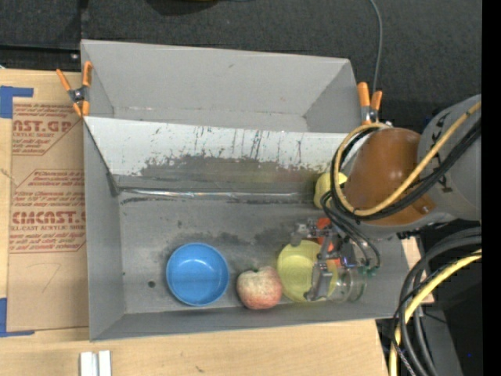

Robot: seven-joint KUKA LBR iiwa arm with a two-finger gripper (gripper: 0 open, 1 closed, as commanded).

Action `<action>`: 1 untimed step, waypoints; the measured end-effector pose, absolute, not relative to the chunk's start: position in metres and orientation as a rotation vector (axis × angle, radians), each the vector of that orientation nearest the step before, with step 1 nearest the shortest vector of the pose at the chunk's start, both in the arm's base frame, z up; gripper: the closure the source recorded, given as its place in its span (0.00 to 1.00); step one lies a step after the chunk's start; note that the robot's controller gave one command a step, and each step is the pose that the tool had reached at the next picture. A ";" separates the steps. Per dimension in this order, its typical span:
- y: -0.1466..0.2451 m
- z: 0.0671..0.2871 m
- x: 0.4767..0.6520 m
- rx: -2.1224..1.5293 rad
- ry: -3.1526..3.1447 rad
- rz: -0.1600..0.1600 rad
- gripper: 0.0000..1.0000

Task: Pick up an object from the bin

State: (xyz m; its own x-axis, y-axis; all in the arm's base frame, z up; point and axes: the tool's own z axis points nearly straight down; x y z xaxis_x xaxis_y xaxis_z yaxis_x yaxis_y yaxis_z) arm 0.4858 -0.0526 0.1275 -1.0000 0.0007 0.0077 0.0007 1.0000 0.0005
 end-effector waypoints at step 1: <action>-0.052 0.132 0.488 0.001 -3.141 0.000 0.00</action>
Offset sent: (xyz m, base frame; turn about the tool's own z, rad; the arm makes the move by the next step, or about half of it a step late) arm 0.0007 -0.0326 -0.0575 0.0902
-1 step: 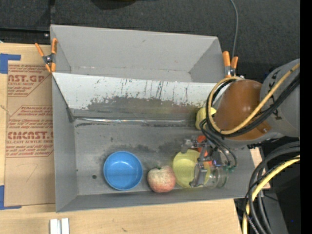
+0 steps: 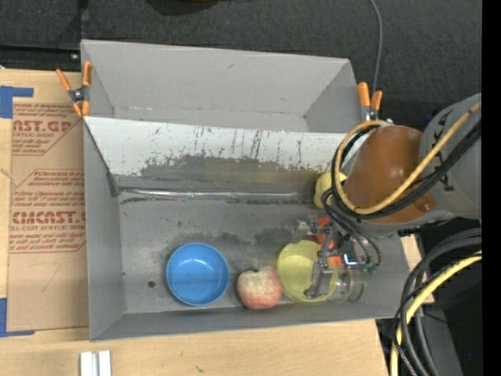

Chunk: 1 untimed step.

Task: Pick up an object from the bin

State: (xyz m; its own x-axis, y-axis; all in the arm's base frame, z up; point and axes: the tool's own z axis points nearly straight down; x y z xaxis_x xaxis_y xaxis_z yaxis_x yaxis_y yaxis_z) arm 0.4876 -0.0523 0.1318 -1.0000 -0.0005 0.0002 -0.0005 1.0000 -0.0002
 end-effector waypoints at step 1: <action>-0.070 0.104 0.489 -0.124 -3.139 -0.001 0.00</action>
Offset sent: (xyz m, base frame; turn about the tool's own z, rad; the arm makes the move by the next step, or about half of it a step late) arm 0.0371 -0.0159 -0.0004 -0.2324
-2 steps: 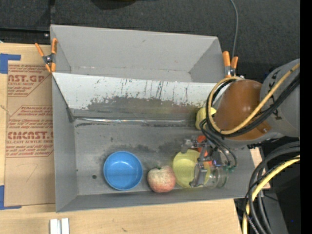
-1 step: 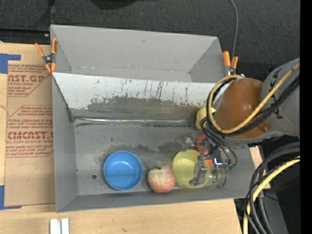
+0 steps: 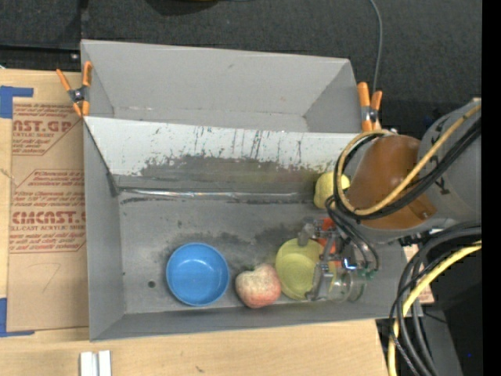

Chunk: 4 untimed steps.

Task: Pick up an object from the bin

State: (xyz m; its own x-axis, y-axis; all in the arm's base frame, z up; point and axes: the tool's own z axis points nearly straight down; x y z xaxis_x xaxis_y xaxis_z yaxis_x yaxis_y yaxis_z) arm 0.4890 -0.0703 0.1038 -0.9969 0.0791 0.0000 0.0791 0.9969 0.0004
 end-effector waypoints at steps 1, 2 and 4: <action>-0.067 0.132 0.526 -0.364 3.117 -0.001 0.00; -0.082 0.099 0.491 0.262 3.132 0.001 0.00; -0.091 0.072 0.488 0.003 3.122 -0.001 1.00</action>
Offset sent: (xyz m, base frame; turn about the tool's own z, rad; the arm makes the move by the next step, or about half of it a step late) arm 0.0022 -0.0116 -0.0038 0.0878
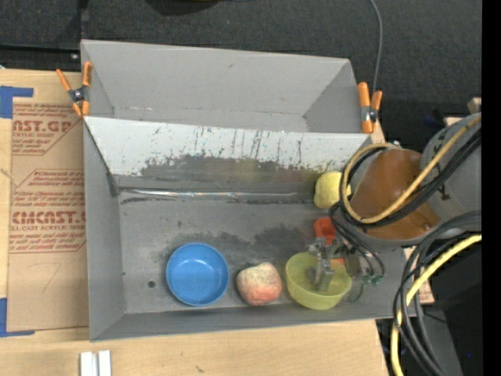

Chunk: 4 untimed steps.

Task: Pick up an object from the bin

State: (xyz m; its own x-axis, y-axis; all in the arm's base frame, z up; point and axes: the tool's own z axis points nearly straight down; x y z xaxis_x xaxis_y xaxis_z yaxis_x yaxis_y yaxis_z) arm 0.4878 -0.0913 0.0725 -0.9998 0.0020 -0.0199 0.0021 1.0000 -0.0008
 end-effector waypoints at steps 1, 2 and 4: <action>-0.091 0.072 0.488 0.003 3.122 -0.001 1.00; -0.091 0.080 0.487 0.003 3.124 0.000 1.00; -0.091 0.091 0.488 0.003 3.120 -0.001 1.00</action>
Offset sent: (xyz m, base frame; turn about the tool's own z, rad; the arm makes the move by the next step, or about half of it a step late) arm -0.0001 0.0002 0.0305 0.0000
